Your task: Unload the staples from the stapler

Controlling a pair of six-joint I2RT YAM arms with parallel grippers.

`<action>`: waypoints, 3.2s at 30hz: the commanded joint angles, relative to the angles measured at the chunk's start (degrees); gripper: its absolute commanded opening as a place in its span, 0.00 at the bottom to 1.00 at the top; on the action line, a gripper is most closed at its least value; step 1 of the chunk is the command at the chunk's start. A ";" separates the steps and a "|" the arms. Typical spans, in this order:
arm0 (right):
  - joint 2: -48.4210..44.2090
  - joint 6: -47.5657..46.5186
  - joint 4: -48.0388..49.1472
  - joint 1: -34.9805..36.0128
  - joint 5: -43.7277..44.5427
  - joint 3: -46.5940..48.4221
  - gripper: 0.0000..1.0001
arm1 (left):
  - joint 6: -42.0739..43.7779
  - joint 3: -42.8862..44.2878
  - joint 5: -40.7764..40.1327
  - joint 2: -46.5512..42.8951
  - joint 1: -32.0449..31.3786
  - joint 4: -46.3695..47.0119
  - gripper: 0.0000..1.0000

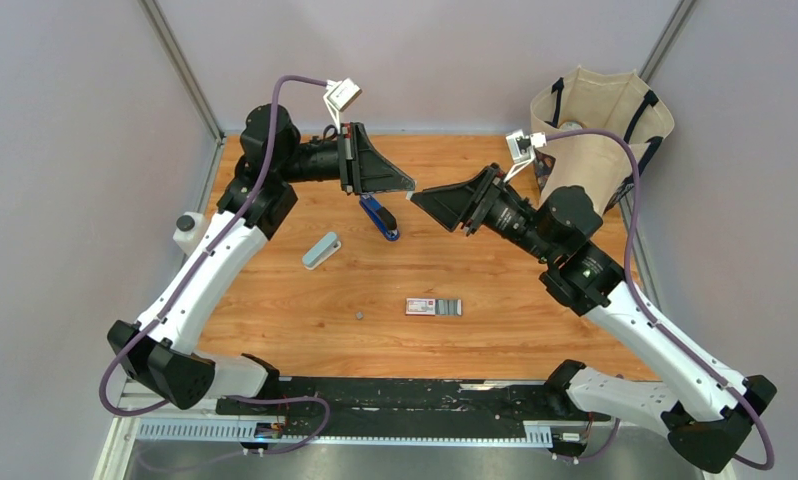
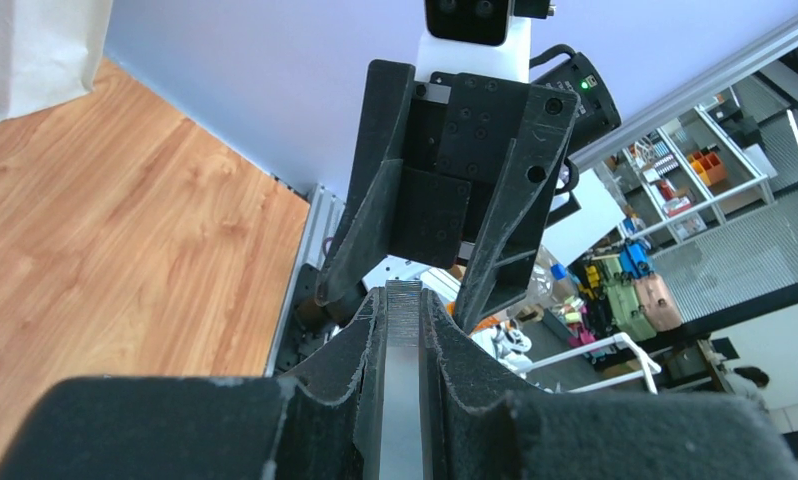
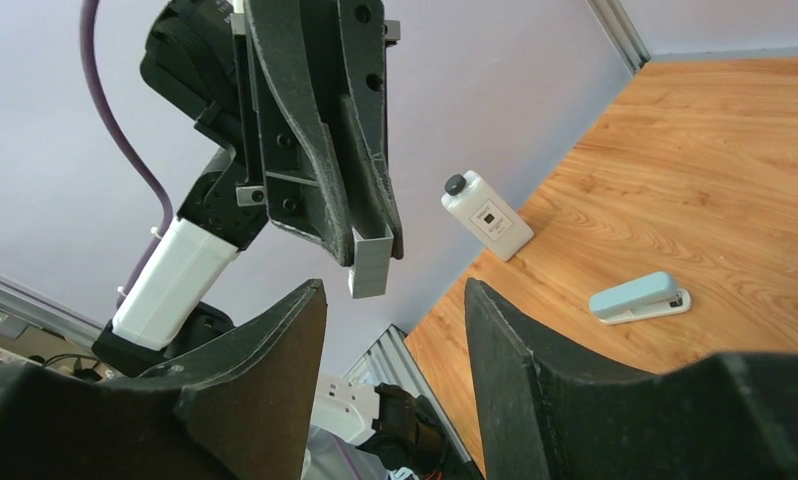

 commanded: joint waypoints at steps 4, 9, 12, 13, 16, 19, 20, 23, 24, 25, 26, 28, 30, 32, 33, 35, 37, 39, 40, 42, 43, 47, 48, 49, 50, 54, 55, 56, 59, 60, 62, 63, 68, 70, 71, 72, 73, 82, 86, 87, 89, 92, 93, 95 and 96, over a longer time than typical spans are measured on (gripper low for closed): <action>0.22 2.48 6.71 -0.03 -1.53 -0.31 0.55 | -2.07 0.13 -0.26 -1.12 0.31 4.02 0.18; 0.84 3.36 8.12 -0.03 -1.97 -1.01 0.53 | -3.30 0.04 -1.14 -0.86 0.39 4.89 0.18; 1.02 3.80 9.09 -0.03 -1.97 -1.27 0.51 | -3.48 0.39 -1.41 -0.77 0.31 4.90 0.18; 1.10 3.89 9.17 -0.03 -2.06 -1.27 0.51 | -3.48 0.48 -1.50 -0.69 0.39 4.90 0.18; 1.45 4.33 9.79 0.06 -2.06 -1.27 0.49 | -4.18 0.31 -2.02 -0.42 0.39 5.25 0.18; 1.63 4.51 10.23 0.15 -2.24 -1.19 0.45 | -4.71 -0.22 -2.29 -0.33 0.31 5.86 0.18; 1.72 4.51 10.14 0.24 -2.15 -1.10 0.44 | -4.71 -0.31 -2.29 -0.42 0.31 5.95 0.17; 2.07 4.60 10.23 0.59 -2.15 -1.01 0.40 | -4.62 -0.31 -2.38 -0.33 0.39 6.04 0.17; 2.07 4.68 10.49 0.76 -2.15 -1.10 0.40 | -4.71 -0.31 -2.46 -0.33 0.31 6.04 0.17; 2.07 4.77 10.67 0.85 -2.15 -1.10 0.39 | -4.80 -0.31 -2.46 -0.33 0.31 6.04 0.17; 2.25 4.95 10.67 0.94 -2.15 -1.10 0.39 | -4.97 -0.40 -2.55 -0.25 0.39 6.22 0.17; 2.16 4.95 11.02 1.03 -2.06 -1.27 0.38 | -5.15 -0.57 -2.55 -0.24 0.39 6.39 0.17; 2.25 5.21 11.37 1.03 -1.97 -1.27 0.36 | -5.24 -0.75 -2.55 -0.33 0.31 6.57 0.17; 2.25 5.30 11.90 1.12 -1.80 -1.45 0.34 | -5.24 -0.92 -2.64 -0.33 0.39 6.57 0.17; 2.25 5.47 12.07 1.12 -1.80 -1.54 0.34 | -5.33 -1.01 -2.64 -0.33 0.31 6.74 0.17; 2.42 5.65 12.51 1.12 -1.88 -1.54 0.33 | -5.85 -1.27 -2.64 -0.33 0.31 7.36 0.17; 2.60 5.91 13.04 1.12 -1.89 -1.62 0.30 | -6.21 -1.62 -2.73 -0.51 0.31 7.71 0.17; 2.77 6.35 13.39 1.20 -1.88 -1.71 0.28 | -6.21 -1.98 -2.64 -0.77 0.39 7.89 0.17; 2.86 6.27 13.39 1.20 -1.89 -1.63 0.27 | -6.21 -2.07 -2.55 -0.69 0.31 7.97 0.17; 3.04 6.44 13.22 1.12 -1.89 -1.54 0.23 | -6.21 -2.24 -2.55 -0.77 0.31 7.97 0.17; 3.12 6.44 13.22 1.29 -1.89 -1.62 0.21 | -6.29 -2.24 -2.55 -0.77 0.31 8.06 0.17; 2.34 6.09 12.61 1.29 -1.27 -2.06 0.15 | -6.12 -2.42 -2.55 -0.86 0.39 8.06 0.17; 2.07 5.92 12.34 1.29 -0.92 -2.15 0.13 | -6.03 -2.68 -2.55 -0.95 0.31 7.98 0.17; 1.81 5.74 12.08 1.29 -0.74 -2.24 0.12 | -6.03 -2.86 -2.55 -1.03 0.31 8.06 0.17; 1.46 5.56 11.55 1.29 -0.48 -2.24 0.11 | -5.86 -2.95 -2.55 -1.04 0.39 7.89 0.17; 0.49 4.34 9.10 1.29 0.48 -2.42 0.10 | -2.96 -1.98 -2.73 -1.12 0.31 3.24 0.36; 0.31 3.90 7.70 1.29 0.75 -2.24 0.10 | -1.39 -1.54 -2.82 -1.21 0.39 2.62 0.40; 0.05 3.28 6.12 1.29 1.19 -2.15 0.10 | -0.15 -1.19 -3.16 -1.39 0.31 -0.35 0.48; -0.83 1.18 -3.01 1.29 3.73 -1.80 0.09 | 5.20 1.18 -5.09 -1.65 0.66 -7.56 0.68; -1.26 0.39 -4.87 1.29 4.35 -2.06 0.09 | 8.18 2.32 -6.75 -1.74 1.09 -11.76 0.74; -1.79 -1.37 -10.31 1.29 6.19 -2.94 0.10 | 13.37 4.17 -9.40 -1.91 2.15 -18.37 0.77; -1.80 -2.34 -13.56 1.29 6.81 -2.94 0.10 | 15.74 4.26 -10.19 -2.18 2.76 -20.65 0.77; -0.13 -7.35 -29.20 1.47 11.38 -3.29 0.11 | 38.57 8.21 -20.72 -1.91 4.18 -41.64 0.78; 1.27 -8.58 -34.22 1.82 13.22 -3.82 0.12 | 47.10 7.52 -26.87 -2.09 4.18 -47.28 0.79; 2.06 -8.85 -36.50 2.17 13.67 -4.26 0.12 | 51.06 6.64 -29.60 -2.18 4.18 -49.48 0.79; 2.94 -8.85 -38.35 2.61 16.19 -4.78 0.12 | 53.62 5.59 -32.32 -2.44 4.18 -50.90 0.79; 3.65 -8.94 -39.94 2.96 16.92 -5.57 0.11 | 57.13 4.10 -34.52 -2.62 4.18 -52.22 0.80; 8.13 -7.27 -41.36 5.68 21.40 -13.22 0.10 | 66.74 -8.13 -39.55 -4.03 4.18 -54.25 0.80; 10.59 -7.09 -40.40 5.77 21.23 -14.63 0.10 | 67.44 -10.06 -39.29 -3.58 4.18 -55.04 0.77; 11.21 -7.09 -40.05 5.77 21.23 -14.98 0.10 | 67.62 -10.50 -39.03 -3.58 4.18 -55.04 0.77; 12.61 -7.09 -39.26 5.77 20.88 -15.51 0.10 | 67.97 -11.64 -38.76 -3.85 4.18 -54.78 0.77; 15.25 -7.36 -38.03 5.77 20.18 -15.78 0.10 | 68.67 -13.05 -38.68 -4.46 4.18 -54.34 0.75; 16.56 -7.44 -37.76 5.86 19.83 -15.78 0.10 | 68.76 -13.40 -38.68 -4.55 4.18 -54.34 0.75; 18.67 -7.79 -37.23 5.86 19.39 -15.34 0.09 | 68.94 -14.02 -38.59 -4.90 4.18 -54.25 0.75; 19.64 -7.88 -37.06 5.77 19.30 -15.16 0.09 | 69.03 -14.46 -38.41 -5.08 4.18 -54.08 0.75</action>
